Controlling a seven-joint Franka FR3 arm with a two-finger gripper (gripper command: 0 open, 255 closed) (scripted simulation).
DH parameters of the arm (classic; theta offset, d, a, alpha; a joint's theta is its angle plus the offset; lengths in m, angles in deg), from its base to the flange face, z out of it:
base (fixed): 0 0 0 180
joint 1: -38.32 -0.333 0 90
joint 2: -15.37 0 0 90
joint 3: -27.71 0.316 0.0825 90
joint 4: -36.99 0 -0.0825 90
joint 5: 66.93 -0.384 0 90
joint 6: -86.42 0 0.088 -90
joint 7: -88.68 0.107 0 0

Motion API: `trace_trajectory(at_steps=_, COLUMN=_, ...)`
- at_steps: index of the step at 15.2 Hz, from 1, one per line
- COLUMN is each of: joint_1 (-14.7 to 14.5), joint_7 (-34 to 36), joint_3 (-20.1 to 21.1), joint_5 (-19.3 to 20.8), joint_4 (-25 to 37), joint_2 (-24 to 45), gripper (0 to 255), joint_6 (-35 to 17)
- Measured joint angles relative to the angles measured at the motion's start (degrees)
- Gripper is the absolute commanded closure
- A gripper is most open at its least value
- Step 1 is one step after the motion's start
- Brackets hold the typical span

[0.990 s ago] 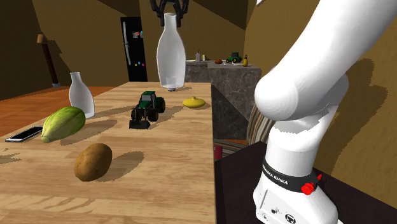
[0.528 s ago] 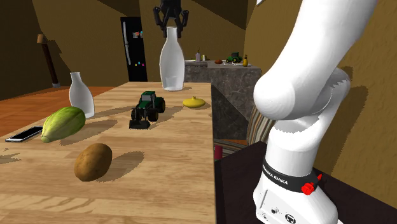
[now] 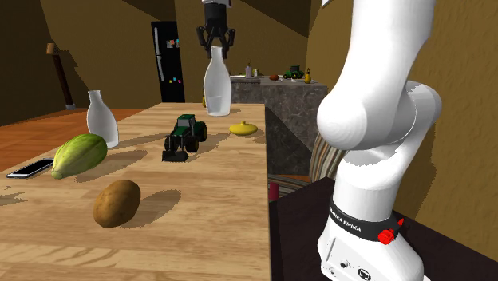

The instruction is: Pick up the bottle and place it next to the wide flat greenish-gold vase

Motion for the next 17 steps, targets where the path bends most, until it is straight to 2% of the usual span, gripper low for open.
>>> trace_trajectory(at_steps=5, joint_1=0.68, joint_7=-1.72, joint_3=-0.85, joint_5=1.16, joint_4=9.6, joint_2=9.85, gripper=255, joint_6=-0.12)
trace_trajectory(at_steps=17, joint_1=1.06, joint_7=-1.96, joint_3=-1.01, joint_5=1.12, joint_4=0.12, joint_2=9.52, gripper=255, joint_6=-9.3)
